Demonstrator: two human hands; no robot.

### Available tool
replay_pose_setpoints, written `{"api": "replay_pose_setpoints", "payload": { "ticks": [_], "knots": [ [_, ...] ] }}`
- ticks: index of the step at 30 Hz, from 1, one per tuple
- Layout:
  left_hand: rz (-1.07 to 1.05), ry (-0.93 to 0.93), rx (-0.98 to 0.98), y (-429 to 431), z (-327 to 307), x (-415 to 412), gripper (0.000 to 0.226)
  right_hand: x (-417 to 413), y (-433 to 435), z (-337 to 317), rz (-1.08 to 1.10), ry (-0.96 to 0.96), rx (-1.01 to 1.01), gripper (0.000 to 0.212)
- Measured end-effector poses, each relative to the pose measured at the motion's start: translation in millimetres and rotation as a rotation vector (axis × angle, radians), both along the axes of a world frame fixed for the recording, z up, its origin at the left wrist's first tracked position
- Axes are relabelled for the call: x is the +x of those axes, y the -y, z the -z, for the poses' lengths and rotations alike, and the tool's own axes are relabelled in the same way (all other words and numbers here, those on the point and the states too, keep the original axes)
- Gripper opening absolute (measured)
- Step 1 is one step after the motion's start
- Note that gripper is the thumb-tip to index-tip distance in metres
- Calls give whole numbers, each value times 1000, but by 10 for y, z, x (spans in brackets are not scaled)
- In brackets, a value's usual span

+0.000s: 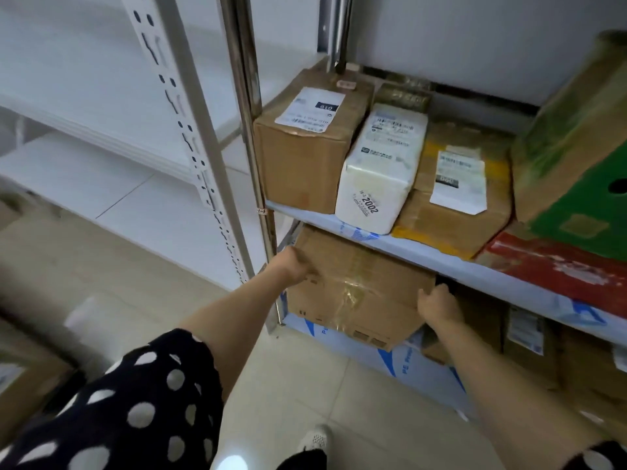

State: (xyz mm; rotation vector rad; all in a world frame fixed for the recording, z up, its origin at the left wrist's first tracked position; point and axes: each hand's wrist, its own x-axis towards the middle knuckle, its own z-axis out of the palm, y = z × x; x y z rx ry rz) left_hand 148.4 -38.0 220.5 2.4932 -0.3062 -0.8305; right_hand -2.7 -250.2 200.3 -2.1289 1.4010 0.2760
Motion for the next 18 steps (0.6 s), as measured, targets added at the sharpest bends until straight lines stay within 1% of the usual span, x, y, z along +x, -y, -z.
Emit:
{"api": "replay_pose_setpoints", "payload": {
  "ticks": [2,5,7,11,13,15,18],
  "knots": [
    [-77,-57,-37,82,72,74,38,62,90,41,-3,-10,52,44],
    [-190,-98,-71,177,111,135,48,125,163,103,-22,52,97,49],
    [-247,-99,-80,219,143,157,47,155,203,125,-32,70,73,49],
    [-352,-87,-46,208,159,36,41,65,227,77,-84,27,12,42],
    [-360,-71,10,164,138,-80,41,-51,222,45,-110,22,36,41],
    [-353,-74,78,86,134,-223,50,-193,206,24,-161,-8,55,42],
    [-342,-173,99,-76,201,-477,57,-376,188,29,-245,-102,102,49]
  ]
}}
